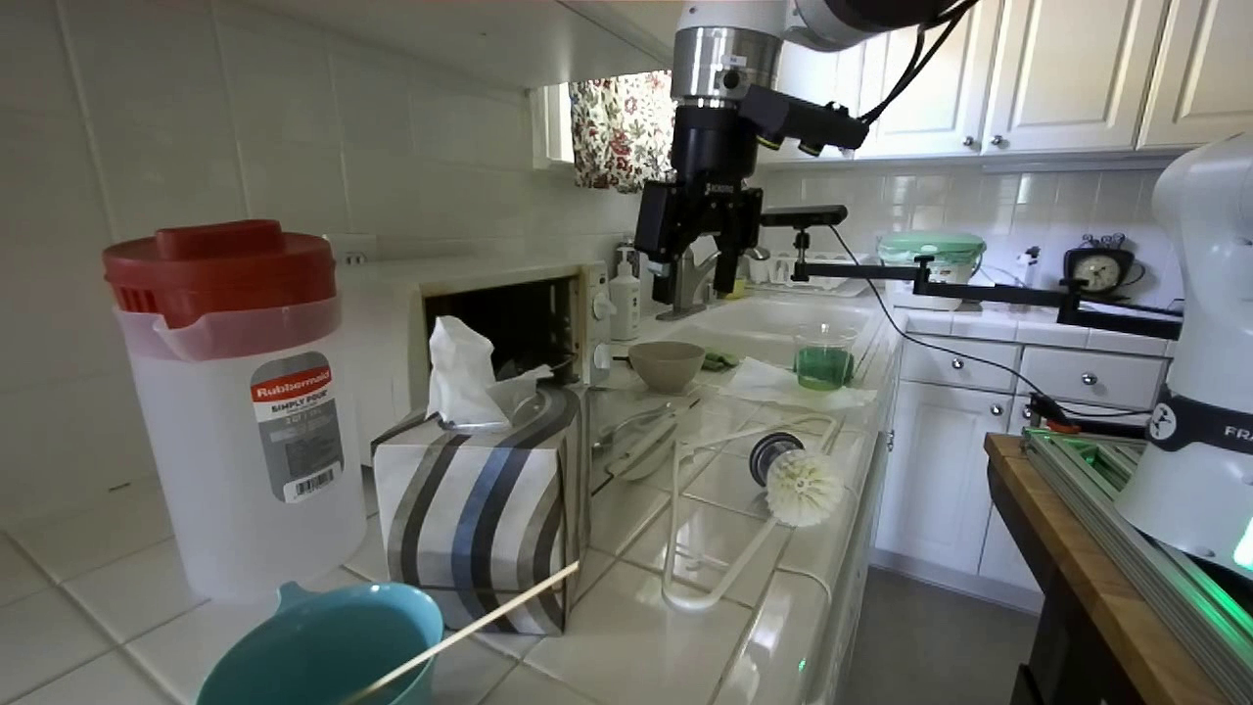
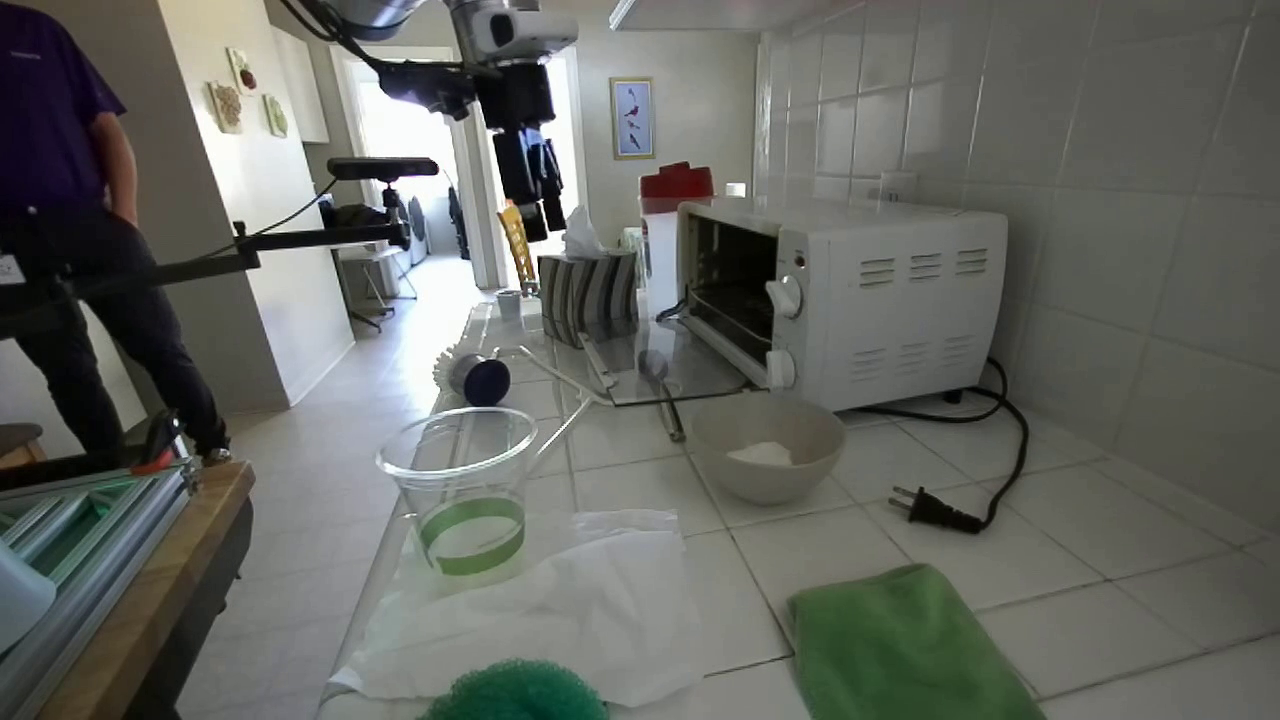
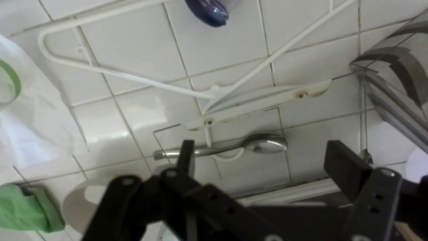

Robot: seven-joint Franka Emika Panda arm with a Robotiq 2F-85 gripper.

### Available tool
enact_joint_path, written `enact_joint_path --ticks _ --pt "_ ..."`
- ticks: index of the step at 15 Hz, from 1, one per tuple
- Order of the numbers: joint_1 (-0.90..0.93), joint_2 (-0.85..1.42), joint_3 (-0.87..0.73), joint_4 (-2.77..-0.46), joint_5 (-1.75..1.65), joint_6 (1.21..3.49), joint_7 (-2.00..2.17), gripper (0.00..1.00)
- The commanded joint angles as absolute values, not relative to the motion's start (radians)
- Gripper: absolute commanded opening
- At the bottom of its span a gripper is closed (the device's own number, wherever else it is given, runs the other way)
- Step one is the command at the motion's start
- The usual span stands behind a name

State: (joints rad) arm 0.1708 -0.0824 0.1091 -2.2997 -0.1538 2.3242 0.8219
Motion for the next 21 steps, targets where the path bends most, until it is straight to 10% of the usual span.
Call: enact_joint_path --ticks 1,21 --pt "0.142 -0.163 0.106 -2.401 -0.078 2.446 0.626 1.0" --pt "0.06 -0.202 0.086 -2.318 0.132 2.078 0.443 1.0"
